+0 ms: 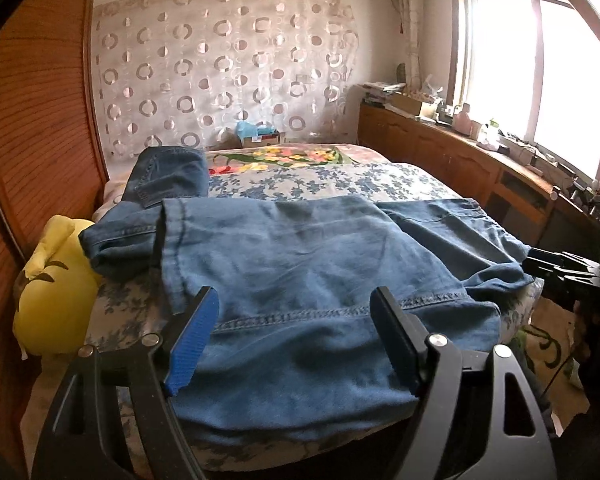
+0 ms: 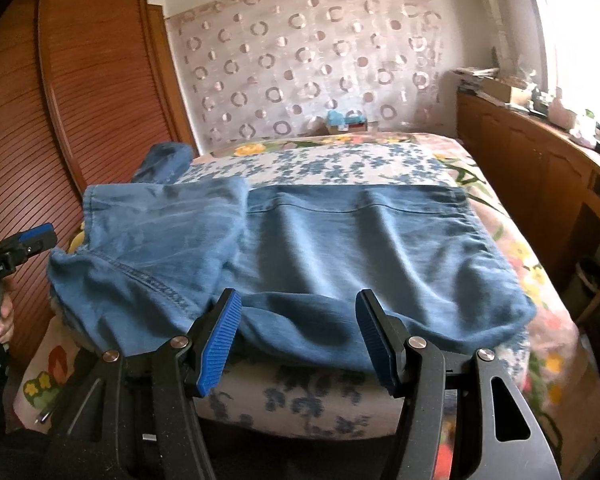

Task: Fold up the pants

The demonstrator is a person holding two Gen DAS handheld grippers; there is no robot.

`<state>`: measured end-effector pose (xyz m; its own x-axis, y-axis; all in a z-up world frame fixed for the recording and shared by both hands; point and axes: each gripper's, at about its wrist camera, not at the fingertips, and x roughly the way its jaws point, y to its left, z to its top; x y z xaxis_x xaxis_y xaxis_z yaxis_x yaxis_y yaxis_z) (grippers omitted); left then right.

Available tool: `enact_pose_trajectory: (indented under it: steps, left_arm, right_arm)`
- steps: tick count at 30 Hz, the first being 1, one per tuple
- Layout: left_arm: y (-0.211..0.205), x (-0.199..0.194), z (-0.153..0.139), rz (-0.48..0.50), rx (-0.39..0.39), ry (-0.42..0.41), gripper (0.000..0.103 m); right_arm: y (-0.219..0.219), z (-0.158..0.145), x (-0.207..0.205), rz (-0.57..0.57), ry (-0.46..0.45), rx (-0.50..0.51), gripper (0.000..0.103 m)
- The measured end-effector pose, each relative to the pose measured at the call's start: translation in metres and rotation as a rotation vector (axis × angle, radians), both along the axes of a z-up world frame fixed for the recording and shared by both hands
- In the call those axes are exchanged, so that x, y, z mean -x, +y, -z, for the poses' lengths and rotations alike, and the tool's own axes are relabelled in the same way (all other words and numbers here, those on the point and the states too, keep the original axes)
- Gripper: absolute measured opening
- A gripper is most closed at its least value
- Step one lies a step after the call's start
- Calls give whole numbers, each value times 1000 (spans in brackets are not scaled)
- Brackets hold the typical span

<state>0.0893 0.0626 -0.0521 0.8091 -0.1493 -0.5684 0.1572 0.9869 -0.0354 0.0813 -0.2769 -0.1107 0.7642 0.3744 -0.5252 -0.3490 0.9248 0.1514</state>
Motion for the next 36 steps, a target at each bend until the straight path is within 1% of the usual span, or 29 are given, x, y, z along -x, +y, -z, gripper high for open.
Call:
enact_pose_trajectory:
  steps: [14, 29, 32, 36]
  left_arm:
    - [-38, -10, 13, 61, -11, 36, 79]
    - [-63, -17, 35, 105, -20, 81, 79]
    - [-66, -16, 39, 113, -11, 75, 79]
    - [-70, -18, 47, 109, -23, 81, 79]
  right_arm:
    - [-38, 1, 9, 156, -5, -5, 62]
    - [-49, 4, 3, 272, 52, -18, 61]
    - [-49, 6, 1, 295, 69, -18, 61]
    - [-52, 3, 0, 306, 86, -32, 61]
